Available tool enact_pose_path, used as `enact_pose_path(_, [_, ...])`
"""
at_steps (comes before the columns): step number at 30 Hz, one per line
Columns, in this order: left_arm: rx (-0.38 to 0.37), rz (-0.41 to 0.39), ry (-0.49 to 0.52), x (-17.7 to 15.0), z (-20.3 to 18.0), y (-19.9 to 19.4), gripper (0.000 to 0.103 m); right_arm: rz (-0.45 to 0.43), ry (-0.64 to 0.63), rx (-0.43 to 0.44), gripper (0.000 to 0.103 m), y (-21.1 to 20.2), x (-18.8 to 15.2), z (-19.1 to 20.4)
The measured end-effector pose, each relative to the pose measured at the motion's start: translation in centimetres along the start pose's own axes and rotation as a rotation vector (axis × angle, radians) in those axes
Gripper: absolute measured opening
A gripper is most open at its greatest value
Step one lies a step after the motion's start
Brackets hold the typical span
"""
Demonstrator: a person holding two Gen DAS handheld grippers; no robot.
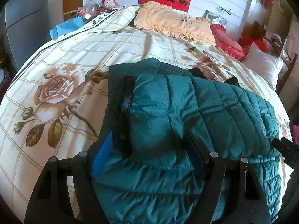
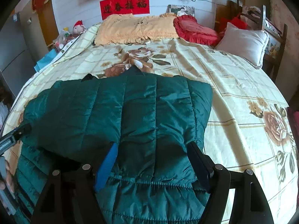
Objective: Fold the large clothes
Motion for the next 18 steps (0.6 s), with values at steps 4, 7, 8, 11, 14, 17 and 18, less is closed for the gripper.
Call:
enact_pose_path(4, [0.007,0.023,0.002,-0.9,0.2,0.0,0.076,0.056,0.002,-0.034,0.077,2.2,-1.0,-0.3])
enact_pose_path(7, [-0.004,0.027,-0.011,-1.4,0.5,-0.7,0.076,0.048,0.009,-0.037,0.079,2.2,-1.2,-0.6])
enact_pose_path(8, [-0.006,0.027,-0.013,-1.5,0.7,-1.1,0.076,0.046,0.017,-0.031,0.079,1.8,-1.3,-0.8])
enact_pose_path(11, [-0.013,0.024,-0.021,-2.3,1.3,-2.3,0.076,0.034,0.020,-0.018,0.079,0.3,-1.4,-0.9])
enact_pose_path(14, [-0.018,0.026,-0.020,-3.0,1.7,-3.4,0.076,0.017,-0.002,-0.013,0.079,-1.2,-1.7,-0.6])
enact_pose_path(17, [-0.029,0.018,0.000,-4.0,2.0,-4.8,0.076,0.011,-0.018,-0.001,0.079,-2.6,-2.3,-0.2])
enact_pose_path(18, [-0.028,0.013,0.011,-4.3,2.1,-5.3,0.076,0.012,-0.018,0.011,0.079,-3.1,-2.6,0.0])
Point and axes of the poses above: each gripper's, at about its wrist camera, not at the fingertips, and y roughly the way its jaws point, z to its left, x to its top, the point moved 2 cm from there along y, roughly the way its jaws point, and after that the axes turned 4 degrees about -y, right-handed, at the moved point
